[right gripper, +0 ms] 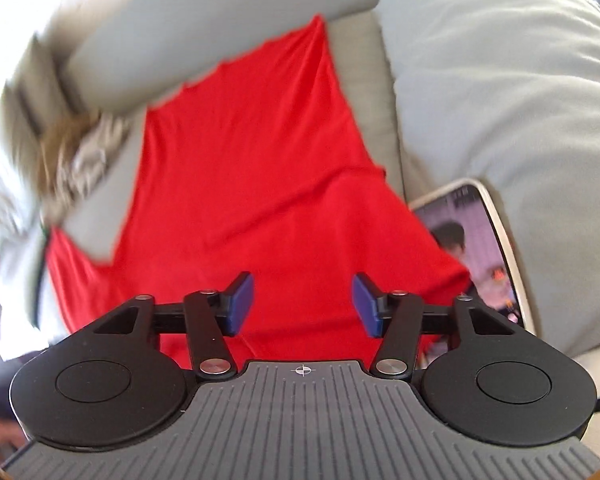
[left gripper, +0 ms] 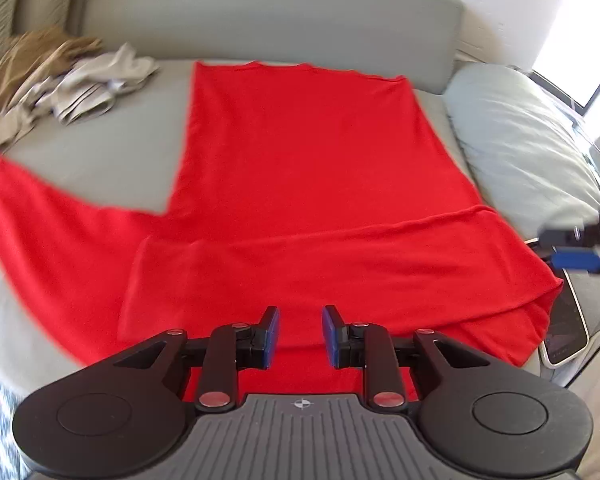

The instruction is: Fold clothes

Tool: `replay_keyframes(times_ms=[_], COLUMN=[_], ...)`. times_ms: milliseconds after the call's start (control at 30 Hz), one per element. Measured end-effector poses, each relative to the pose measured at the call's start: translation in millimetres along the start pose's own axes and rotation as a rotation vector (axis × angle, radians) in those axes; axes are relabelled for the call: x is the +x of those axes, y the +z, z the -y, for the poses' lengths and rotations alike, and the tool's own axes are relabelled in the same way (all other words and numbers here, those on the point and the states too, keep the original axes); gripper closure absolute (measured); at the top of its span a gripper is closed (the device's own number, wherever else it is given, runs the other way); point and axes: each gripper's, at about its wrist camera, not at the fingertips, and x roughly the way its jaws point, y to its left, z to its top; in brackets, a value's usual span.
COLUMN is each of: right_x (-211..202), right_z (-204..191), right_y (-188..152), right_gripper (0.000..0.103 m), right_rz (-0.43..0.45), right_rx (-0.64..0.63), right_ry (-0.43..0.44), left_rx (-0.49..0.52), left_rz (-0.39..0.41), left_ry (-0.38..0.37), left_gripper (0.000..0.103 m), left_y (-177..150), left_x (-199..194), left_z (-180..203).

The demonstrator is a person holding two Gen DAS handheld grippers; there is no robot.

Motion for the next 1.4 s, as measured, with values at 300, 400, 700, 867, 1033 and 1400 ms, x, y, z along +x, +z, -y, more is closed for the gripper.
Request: replay_keyframes(times_ms=[300,400,700,867,1033,1400], right_x=[63,87,112,92,88,88], right_z=[40,52,44,48,45,15], right_y=[67,71,78,76,72,54], right_gripper=[0.048,0.048,0.089,0.089,0.088,0.09], right_rz=[-0.042,-0.099,-0.036,0.135,0.03,0.049], right_rx=[0.156,0.136,-0.018,-0.025,0.004,-0.068], right_ry=[-0.044,-0.051,-0.054,-0.158,0.009,-0.247], left_rx=[0.013,-0.008,0.009,0.013,0.014,-0.022], left_rz=[-0.078,-0.092,-0.087,-0.086,-0.086,-0.073], left_ry=[-0.052,-0.073,-0.076,-0.07,-0.064,-0.062], left_gripper=[0.08,0.079,0.078,0.078,0.078,0.078], left_y=[-1,0,-3,-3,-3,-4], left_x=[50,52,53,53,52,48], left_z=[13,7,7,9,10,8])
